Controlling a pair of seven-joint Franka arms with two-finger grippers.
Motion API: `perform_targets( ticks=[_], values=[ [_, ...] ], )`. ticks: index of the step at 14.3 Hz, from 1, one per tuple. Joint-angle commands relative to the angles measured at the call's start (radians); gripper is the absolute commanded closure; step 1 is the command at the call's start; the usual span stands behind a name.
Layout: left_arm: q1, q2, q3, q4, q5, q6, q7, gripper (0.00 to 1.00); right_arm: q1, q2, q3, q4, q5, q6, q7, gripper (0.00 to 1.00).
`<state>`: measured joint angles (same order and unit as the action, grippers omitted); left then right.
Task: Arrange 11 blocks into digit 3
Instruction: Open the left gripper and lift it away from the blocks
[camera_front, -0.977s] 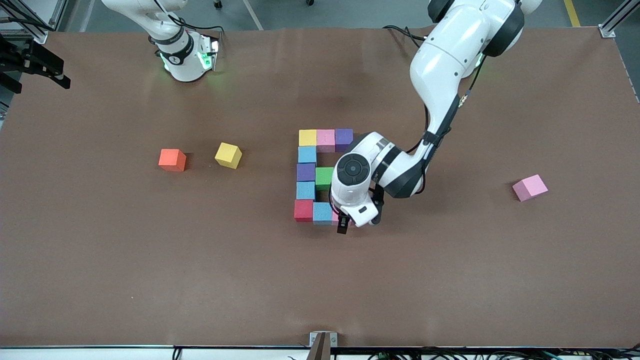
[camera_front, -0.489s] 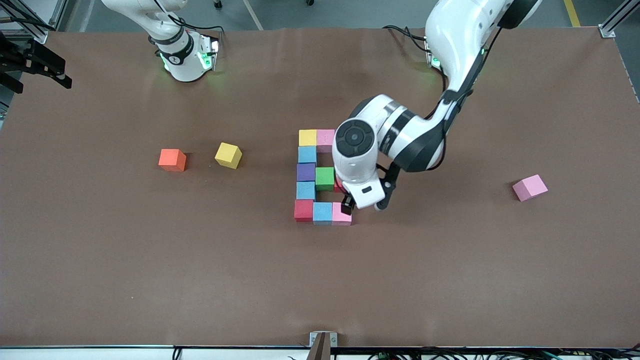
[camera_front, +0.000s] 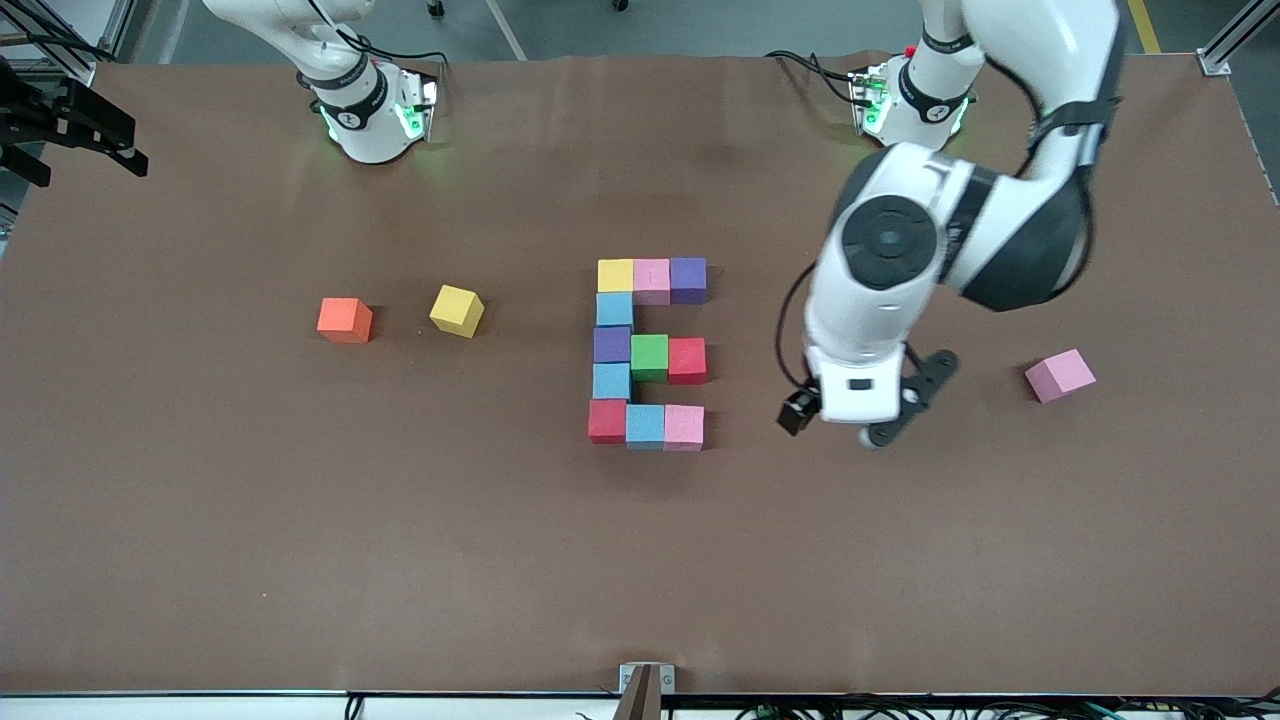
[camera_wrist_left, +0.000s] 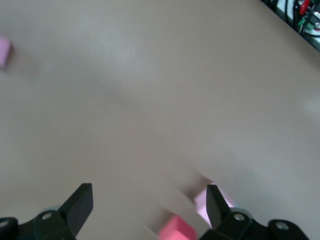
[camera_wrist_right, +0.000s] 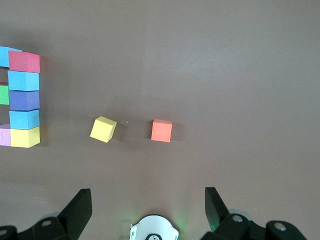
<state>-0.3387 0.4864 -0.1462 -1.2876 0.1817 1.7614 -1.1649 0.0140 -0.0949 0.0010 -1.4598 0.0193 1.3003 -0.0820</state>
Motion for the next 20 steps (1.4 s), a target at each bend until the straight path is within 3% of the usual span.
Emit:
perform_targets(
  ticks=[1, 5, 15, 17, 20],
  values=[
    [0.078, -0.048, -0.006, -0.036, 0.013, -0.007, 0.201, 0.00, 0.003, 0.000, -0.003, 0.003, 0.005, -0.010, -0.005, 0.00],
    [0.191, -0.092, -0.007, -0.032, -0.001, -0.017, 0.448, 0.00, 0.004, 0.000, -0.003, 0.003, 0.004, -0.009, -0.005, 0.00],
    [0.349, -0.235, -0.006, -0.033, -0.005, -0.192, 0.971, 0.00, 0.004, 0.000, -0.003, 0.003, 0.004, -0.010, -0.005, 0.00],
    [0.377, -0.264, 0.005, -0.035, -0.077, -0.239, 1.077, 0.00, 0.003, 0.000, -0.003, 0.003, 0.002, -0.013, -0.005, 0.00],
    [0.380, -0.360, 0.043, -0.116, -0.125, -0.278, 1.105, 0.00, 0.001, 0.000, -0.004, 0.003, 0.002, -0.024, -0.005, 0.00]
  ],
)
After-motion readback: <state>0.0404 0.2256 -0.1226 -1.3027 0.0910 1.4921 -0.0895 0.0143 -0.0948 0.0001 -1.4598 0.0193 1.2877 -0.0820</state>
